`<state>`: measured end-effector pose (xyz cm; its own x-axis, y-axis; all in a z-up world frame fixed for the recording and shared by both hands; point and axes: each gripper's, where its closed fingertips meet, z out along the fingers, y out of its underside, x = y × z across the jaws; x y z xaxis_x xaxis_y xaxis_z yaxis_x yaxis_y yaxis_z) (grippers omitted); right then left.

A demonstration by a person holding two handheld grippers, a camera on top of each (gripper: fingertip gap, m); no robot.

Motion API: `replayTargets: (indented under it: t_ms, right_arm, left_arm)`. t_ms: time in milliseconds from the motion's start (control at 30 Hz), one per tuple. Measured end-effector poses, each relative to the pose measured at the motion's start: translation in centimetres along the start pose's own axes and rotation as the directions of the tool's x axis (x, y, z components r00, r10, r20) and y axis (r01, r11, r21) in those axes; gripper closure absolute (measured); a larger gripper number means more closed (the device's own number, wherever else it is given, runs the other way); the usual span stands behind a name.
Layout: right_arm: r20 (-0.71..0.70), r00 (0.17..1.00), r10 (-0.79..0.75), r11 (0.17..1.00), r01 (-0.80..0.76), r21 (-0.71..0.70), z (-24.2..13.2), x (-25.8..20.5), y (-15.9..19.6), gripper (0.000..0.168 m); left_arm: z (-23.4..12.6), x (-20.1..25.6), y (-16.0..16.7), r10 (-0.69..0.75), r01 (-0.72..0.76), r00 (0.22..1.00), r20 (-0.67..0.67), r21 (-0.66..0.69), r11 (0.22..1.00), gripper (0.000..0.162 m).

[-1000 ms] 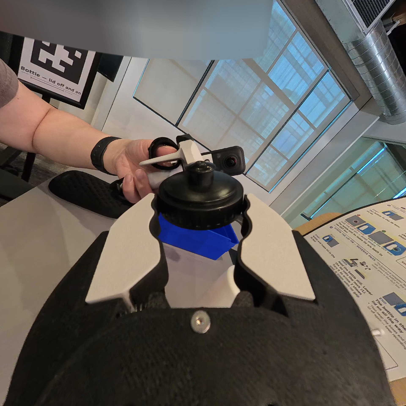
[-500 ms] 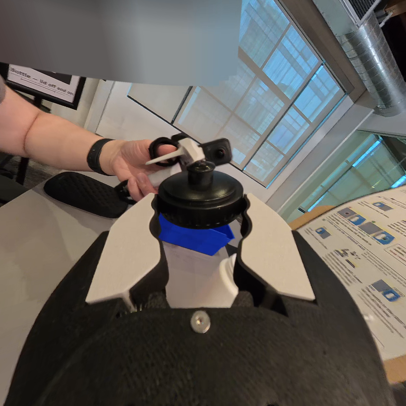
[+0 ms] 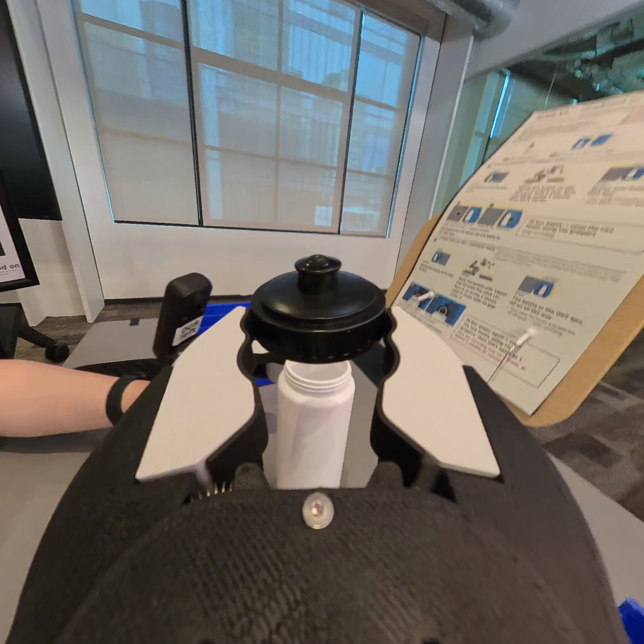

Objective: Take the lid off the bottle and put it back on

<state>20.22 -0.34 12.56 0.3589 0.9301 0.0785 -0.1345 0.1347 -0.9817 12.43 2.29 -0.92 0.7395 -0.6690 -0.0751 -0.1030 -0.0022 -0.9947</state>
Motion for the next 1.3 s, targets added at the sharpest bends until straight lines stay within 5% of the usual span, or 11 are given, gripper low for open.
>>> replayTargets:
  t_ms: [400,867,1300]
  right_arm:
    - [-0.002,0.997,0.08,0.988,-0.08,-0.131,1.5,0.3,3.5,0.095]
    - [0.136,0.986,0.096,0.972,-0.063,-0.228,5.3,-5.1,5.2,0.095]
    - [0.334,0.927,0.173,0.943,-0.058,-0.328,6.7,-6.6,7.9,0.095]
  left_arm:
    - [4.8,0.5,3.6,0.004,-0.011,0.997,-0.083,-0.074,0.997,0.073]
    - [-0.7,1.8,4.2,0.017,-0.046,0.969,-0.245,-0.113,0.993,0.074]
    - [-1.8,4.2,4.2,-0.037,0.001,0.91,-0.412,-0.089,0.996,0.075]
